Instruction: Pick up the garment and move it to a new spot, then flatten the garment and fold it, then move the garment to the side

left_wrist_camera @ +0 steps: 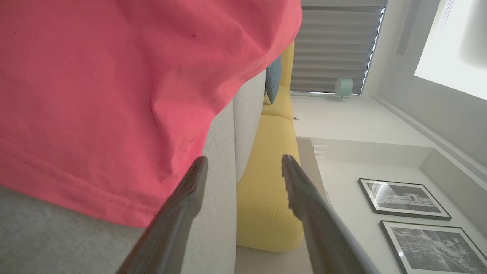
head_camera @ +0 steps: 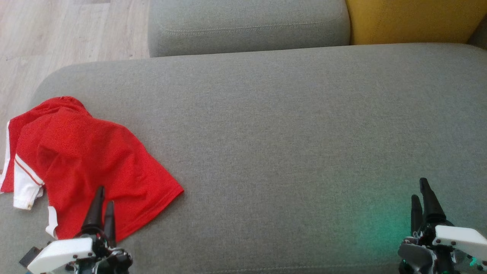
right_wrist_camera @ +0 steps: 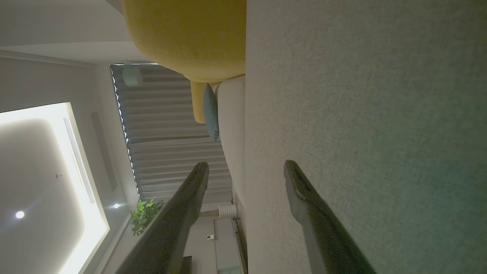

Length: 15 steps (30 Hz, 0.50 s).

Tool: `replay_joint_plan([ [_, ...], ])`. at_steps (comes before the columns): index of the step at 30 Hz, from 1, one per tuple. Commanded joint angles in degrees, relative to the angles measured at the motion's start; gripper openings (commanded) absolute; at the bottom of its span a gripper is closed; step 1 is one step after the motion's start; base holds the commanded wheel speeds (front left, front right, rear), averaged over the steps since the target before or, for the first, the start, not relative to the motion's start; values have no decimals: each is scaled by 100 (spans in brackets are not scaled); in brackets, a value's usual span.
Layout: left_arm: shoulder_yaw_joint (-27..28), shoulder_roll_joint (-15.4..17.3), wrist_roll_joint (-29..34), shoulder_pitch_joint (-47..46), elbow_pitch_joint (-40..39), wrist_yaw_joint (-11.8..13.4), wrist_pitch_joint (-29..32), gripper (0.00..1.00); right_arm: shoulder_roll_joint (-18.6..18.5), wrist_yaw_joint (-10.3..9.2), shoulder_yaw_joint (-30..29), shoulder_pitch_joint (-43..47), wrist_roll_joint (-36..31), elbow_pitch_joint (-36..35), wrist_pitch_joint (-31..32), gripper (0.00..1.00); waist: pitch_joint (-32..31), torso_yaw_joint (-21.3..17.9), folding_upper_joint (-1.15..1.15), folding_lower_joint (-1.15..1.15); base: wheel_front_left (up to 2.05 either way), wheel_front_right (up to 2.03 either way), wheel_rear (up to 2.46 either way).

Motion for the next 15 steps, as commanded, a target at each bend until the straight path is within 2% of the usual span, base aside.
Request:
replay_joint_plan([
  [1,14,55,105,-218,-243,-22,-45,100,-21,6,45,-260,-64,-211,-60,100,-1,1,0,0,0,0,0],
  [8,149,60,316,-241,-327,-25,-163,100,-24,9,67,-306,-451,-266,-179,100,-4,0,0,0,0,0,0],
  [15,330,65,622,-295,-436,-28,-280,100,-26,11,27,-344,-1225,-438,-297,100,-6,-3,0,0,0,0,0],
])
